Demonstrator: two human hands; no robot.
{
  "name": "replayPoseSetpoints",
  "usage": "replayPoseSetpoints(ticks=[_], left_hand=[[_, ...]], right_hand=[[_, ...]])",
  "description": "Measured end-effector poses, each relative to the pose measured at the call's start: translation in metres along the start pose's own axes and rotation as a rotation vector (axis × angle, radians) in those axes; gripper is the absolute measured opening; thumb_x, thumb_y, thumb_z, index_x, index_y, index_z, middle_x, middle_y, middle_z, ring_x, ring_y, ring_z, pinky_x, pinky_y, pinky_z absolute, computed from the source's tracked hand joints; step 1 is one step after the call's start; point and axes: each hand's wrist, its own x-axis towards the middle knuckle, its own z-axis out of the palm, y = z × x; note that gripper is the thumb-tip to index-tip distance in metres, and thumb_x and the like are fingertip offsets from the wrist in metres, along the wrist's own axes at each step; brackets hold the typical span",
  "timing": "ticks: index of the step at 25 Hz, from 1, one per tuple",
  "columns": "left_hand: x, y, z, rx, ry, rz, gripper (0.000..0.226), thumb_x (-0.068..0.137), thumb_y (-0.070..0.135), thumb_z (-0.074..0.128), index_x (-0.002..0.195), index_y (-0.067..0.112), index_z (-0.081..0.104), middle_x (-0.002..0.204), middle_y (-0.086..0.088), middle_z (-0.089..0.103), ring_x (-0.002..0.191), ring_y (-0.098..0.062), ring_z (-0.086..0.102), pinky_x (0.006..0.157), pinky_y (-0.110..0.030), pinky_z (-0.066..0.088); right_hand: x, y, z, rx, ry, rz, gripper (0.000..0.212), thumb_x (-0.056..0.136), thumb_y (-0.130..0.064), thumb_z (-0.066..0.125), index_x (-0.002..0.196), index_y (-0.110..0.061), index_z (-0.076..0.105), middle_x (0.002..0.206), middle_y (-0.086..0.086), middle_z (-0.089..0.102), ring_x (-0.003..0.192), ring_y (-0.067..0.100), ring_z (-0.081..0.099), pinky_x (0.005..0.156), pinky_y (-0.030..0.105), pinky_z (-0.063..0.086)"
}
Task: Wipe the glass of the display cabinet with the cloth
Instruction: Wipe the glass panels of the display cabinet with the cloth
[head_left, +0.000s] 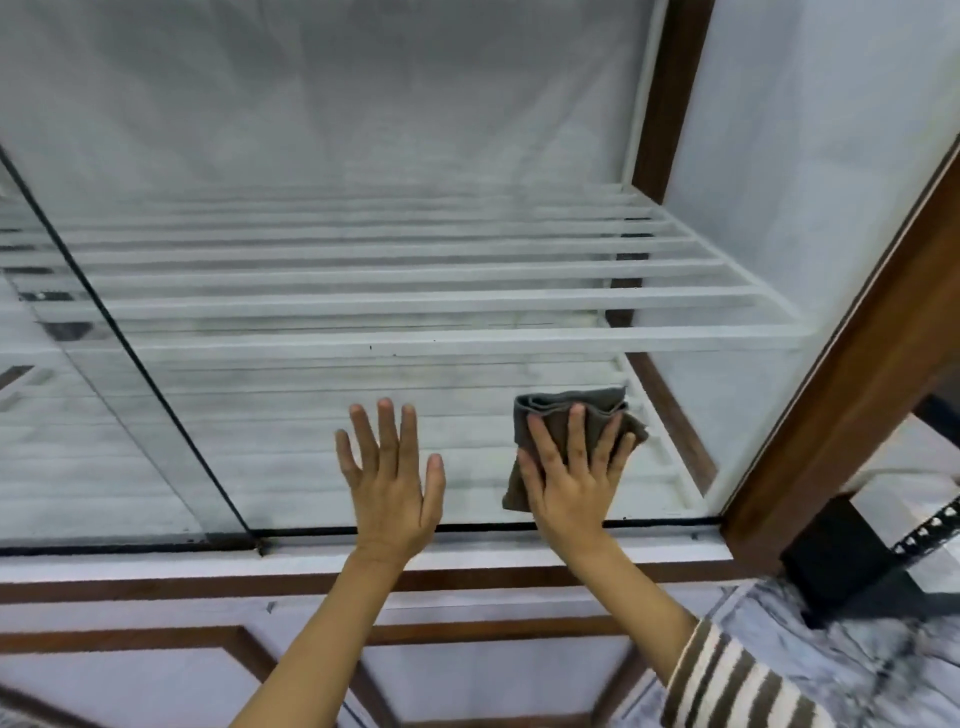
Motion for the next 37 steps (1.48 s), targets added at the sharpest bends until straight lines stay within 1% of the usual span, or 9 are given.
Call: replayPoseSetpoints(ticks=[5, 10, 13, 18, 23, 27, 29, 33, 37], left_hand=[[0.005, 0.033, 0.004, -0.07, 0.01, -0.159, 0.06, 0.1, 0.035, 0.021, 0.15, 0.023, -0.009, 0.158, 0.005, -0.018, 0.145, -0.024, -0.019, 0.117, -0.045, -0.013], [0.004, 0.054, 0.014, -0.028, -0.005, -0.093, 0.059, 0.101, 0.037, 0.019, 0.151, 0.021, -0.007, 0.159, 0.003, -0.017, 0.146, -0.023, -0.017, 0.118, -0.044, -0.011], [0.004, 0.078, 0.025, 0.003, -0.008, 0.045, 0.059, 0.101, 0.036, 0.02, 0.151, 0.021, -0.006, 0.159, 0.002, -0.016, 0.146, -0.023, -0.015, 0.117, -0.045, -0.009], [0.007, 0.097, 0.035, 0.042, -0.005, 0.141, 0.06, 0.101, 0.036, 0.024, 0.152, 0.019, -0.002, 0.16, 0.001, -0.013, 0.147, -0.023, -0.014, 0.117, -0.045, -0.01], [0.007, 0.112, 0.036, 0.015, -0.016, 0.048, 0.063, 0.099, 0.039, 0.026, 0.152, 0.019, -0.002, 0.16, 0.002, -0.012, 0.147, -0.024, -0.014, 0.117, -0.046, -0.012], [0.004, 0.11, 0.032, 0.016, -0.047, 0.049, 0.061, 0.1, 0.039, 0.024, 0.152, 0.018, -0.001, 0.16, 0.001, -0.01, 0.147, -0.024, -0.012, 0.117, -0.045, -0.01], [0.006, 0.108, 0.03, 0.045, -0.061, 0.065, 0.061, 0.1, 0.039, 0.023, 0.152, 0.018, 0.0, 0.16, 0.0, -0.01, 0.147, -0.025, -0.011, 0.117, -0.045, -0.009], [0.006, 0.109, 0.026, 0.034, -0.079, 0.069, 0.062, 0.099, 0.04, 0.023, 0.152, 0.018, 0.0, 0.16, 0.0, -0.009, 0.147, -0.025, -0.01, 0.117, -0.045, -0.008], [0.004, 0.099, 0.019, 0.026, -0.097, 0.069, 0.061, 0.099, 0.042, 0.022, 0.152, 0.02, 0.002, 0.161, 0.0, -0.007, 0.148, -0.025, -0.006, 0.117, -0.046, -0.004]], right_hand=[[-0.075, 0.011, 0.003, -0.074, -0.253, -0.409, 0.063, 0.098, -0.043, 0.046, 0.152, -0.039, 0.015, 0.164, -0.004, -0.001, 0.151, 0.023, -0.004, 0.122, 0.043, -0.005], [-0.053, 0.108, -0.038, -0.059, -0.175, 0.068, 0.051, 0.103, -0.048, 0.031, 0.151, -0.039, 0.018, 0.163, -0.004, -0.004, 0.149, 0.036, -0.002, 0.119, 0.051, 0.003], [-0.007, 0.091, -0.032, 0.023, -0.092, 0.163, 0.055, 0.102, -0.05, 0.031, 0.152, -0.041, 0.012, 0.163, -0.005, -0.008, 0.149, 0.034, -0.011, 0.12, 0.051, -0.006], [-0.058, 0.092, -0.022, -0.074, -0.246, -0.349, 0.056, 0.102, -0.046, 0.036, 0.152, -0.04, 0.013, 0.163, -0.005, -0.001, 0.151, 0.025, -0.004, 0.122, 0.044, -0.003], [-0.078, 0.144, -0.055, -0.021, -0.275, 0.126, 0.05, 0.104, -0.045, 0.027, 0.152, -0.04, 0.014, 0.163, -0.007, -0.003, 0.15, 0.027, -0.002, 0.123, 0.038, 0.003], [-0.023, 0.115, -0.041, 0.067, -0.099, 0.279, 0.053, 0.103, -0.048, 0.03, 0.152, -0.041, 0.011, 0.163, -0.008, -0.005, 0.15, 0.029, -0.01, 0.123, 0.042, -0.002], [0.0, 0.097, -0.032, 0.099, -0.045, 0.252, 0.053, 0.102, -0.048, 0.033, 0.152, -0.041, 0.013, 0.163, -0.009, -0.003, 0.15, 0.03, -0.008, 0.122, 0.045, -0.004], [-0.054, 0.11, -0.033, 0.053, -0.211, -0.149, 0.056, 0.101, -0.05, 0.037, 0.152, -0.042, 0.015, 0.163, -0.009, 0.003, 0.151, 0.026, 0.002, 0.122, 0.047, 0.006], [-0.064, 0.129, -0.043, 0.057, -0.192, 0.272, 0.05, 0.101, -0.054, 0.026, 0.147, -0.036, 0.022, 0.163, -0.009, -0.007, 0.143, 0.041, 0.01, 0.114, 0.051, 0.012]])
